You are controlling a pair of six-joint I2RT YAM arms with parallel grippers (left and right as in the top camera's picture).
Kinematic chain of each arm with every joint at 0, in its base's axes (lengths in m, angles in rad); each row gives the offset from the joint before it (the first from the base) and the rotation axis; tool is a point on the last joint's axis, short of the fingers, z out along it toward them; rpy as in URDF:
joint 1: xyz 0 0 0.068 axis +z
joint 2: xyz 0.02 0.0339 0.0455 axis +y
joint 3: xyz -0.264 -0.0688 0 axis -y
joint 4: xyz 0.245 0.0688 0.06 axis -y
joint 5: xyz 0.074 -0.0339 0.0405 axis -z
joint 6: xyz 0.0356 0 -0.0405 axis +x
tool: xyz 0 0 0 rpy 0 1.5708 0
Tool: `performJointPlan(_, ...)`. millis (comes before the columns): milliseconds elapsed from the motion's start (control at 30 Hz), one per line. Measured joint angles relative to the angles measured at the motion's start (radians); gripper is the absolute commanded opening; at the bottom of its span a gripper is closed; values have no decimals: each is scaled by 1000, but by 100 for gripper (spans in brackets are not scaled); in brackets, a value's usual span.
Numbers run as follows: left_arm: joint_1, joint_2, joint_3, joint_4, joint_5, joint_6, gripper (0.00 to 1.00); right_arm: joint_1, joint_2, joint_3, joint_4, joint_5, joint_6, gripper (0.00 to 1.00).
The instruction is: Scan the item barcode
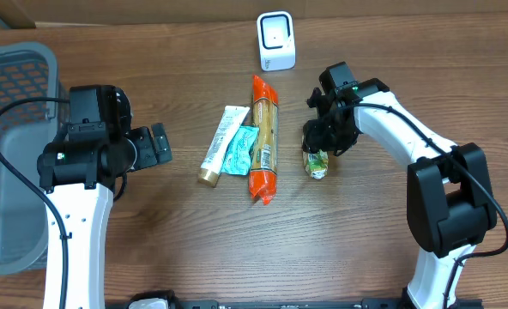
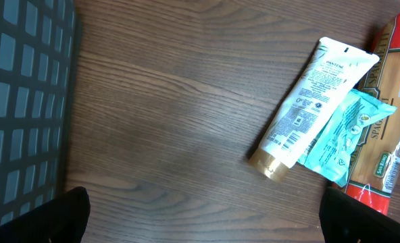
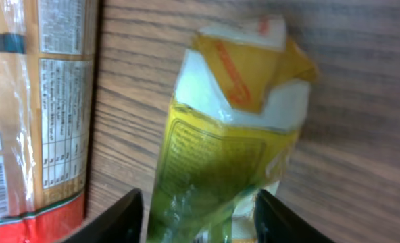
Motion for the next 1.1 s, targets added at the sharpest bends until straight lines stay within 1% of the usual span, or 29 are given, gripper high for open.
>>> performJointPlan(67,0,0,0,0,0,0,99,0,0,0,8,-2,2,32)
performJointPlan(133,0,0,0,0,0,0,100,0,3,0,11,-6,4,30)
performJointPlan(200,0,0,0,0,0,0,100,0,11,1,14,-8,5,22)
performJointPlan(300,0,0,0,0,0,0,99,0,23,4,18,-15,10,6)
performJointPlan(333,0,0,0,0,0,0,100,0,24,5,18,-15,11,4)
performJointPlan(533,0,0,0,0,0,0,99,-2,28,26,-4,-4,8,4)
performJointPlan(567,0,0,0,0,0,0,99,-2,30,37,-22,4,7,5)
performJointPlan(600,0,0,0,0,0,0,100,-2,34,50,-37,13,8,15)
performJointPlan(633,0,0,0,0,0,0,100,-2,38,64,-60,26,9,26)
performJointPlan(667,0,0,0,0,0,0,100,-1,46,86,-92,46,7,44)
performJointPlan(700,0,0,0,0,0,0,100,-1,54,103,-120,66,0,50)
performJointPlan(733,0,0,0,0,0,0,100,-1,62,122,-152,83,-5,54)
performJointPlan(800,0,0,0,0,0,0,99,0,74,167,-213,103,-14,55)
performJointPlan(900,0,0,0,0,0,0,99,12,77,237,-289,105,-27,54)
performJointPlan(1000,0,0,0,0,0,0,100,43,76,278,-321,89,-31,50)
performJointPlan(1100,0,0,0,0,0,0,99,90,76,281,-360,63,-33,47)
